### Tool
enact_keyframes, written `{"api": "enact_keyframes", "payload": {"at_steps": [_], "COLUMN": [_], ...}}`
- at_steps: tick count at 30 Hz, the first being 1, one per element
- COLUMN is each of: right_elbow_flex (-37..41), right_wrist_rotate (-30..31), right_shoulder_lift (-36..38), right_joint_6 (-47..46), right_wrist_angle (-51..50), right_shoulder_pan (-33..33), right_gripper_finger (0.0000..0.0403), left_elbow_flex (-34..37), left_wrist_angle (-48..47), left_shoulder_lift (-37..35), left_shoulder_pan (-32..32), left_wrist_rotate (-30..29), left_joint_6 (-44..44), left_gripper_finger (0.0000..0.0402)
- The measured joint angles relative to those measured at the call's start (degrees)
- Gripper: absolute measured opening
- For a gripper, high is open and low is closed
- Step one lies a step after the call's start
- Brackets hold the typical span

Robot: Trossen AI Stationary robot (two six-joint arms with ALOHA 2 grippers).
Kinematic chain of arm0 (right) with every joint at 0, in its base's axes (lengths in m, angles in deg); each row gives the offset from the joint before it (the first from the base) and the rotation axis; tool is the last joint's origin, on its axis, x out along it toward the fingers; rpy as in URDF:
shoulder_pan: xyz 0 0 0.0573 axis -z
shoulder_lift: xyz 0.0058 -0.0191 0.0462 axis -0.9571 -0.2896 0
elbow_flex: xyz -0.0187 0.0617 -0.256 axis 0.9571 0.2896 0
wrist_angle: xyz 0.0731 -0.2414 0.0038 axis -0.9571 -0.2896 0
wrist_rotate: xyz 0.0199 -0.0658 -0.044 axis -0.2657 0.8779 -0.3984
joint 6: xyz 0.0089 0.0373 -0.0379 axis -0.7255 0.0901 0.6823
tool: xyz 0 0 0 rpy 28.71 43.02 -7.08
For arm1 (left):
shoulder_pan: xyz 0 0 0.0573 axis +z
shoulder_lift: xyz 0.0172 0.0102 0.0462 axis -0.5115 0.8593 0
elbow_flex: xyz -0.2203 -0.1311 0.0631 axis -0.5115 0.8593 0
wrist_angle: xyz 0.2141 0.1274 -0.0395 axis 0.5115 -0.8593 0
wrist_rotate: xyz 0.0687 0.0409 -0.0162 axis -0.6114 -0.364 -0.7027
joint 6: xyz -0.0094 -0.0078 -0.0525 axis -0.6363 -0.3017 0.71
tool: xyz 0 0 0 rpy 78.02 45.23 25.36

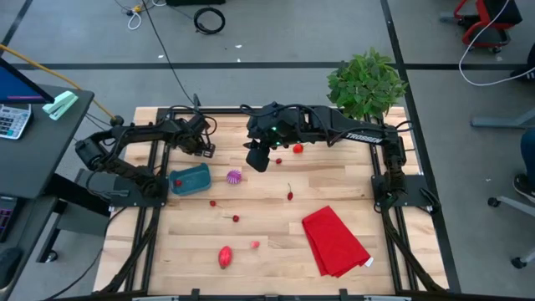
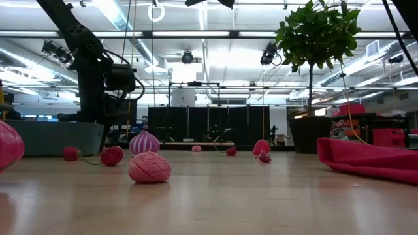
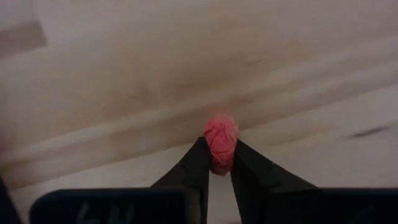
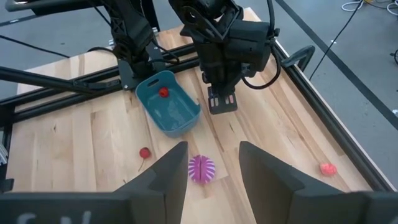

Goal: Pick and placing Produce into tupperware
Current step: Put the middle left pink peach into the blue bin

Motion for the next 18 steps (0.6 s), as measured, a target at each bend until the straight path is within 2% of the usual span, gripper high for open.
{"api": "enact_keyframes", "payload": {"at_steps": [3,6,11,18], "right_elbow_flex": [0.0,0.0,0.0,0.0], "right_wrist_rotate": [0.0,0.0,0.0,0.0], "right_shoulder_lift": [0.0,0.0,0.0,0.0], "right_joint_6": [0.3,0.4,0.4,0.3], "right_wrist_angle": [0.0,0.0,0.0,0.0], "right_shoulder_pan": [0.0,0.0,0.1,0.1], "right_gripper_finger": [0.0152,0.0152,0.0152,0.0152], "left_elbow_flex": [-0.7,-2.9,-9.3,-21.1], "left_wrist_angle": [-2.6,-9.1,-21.0,-39.5], "left_shoulder_lift": [0.0,0.1,0.1,0.1], "left_shoulder_pan": [0.0,-0.2,-1.4,-5.1], "left_wrist_rotate": [4.1,6.5,6.4,6.2], "left_joint_6": [-1.8,-4.3,-9.5,-10.1], "left_gripper_finger": [0.0049,0.0056,0.0054,0.0054]}}
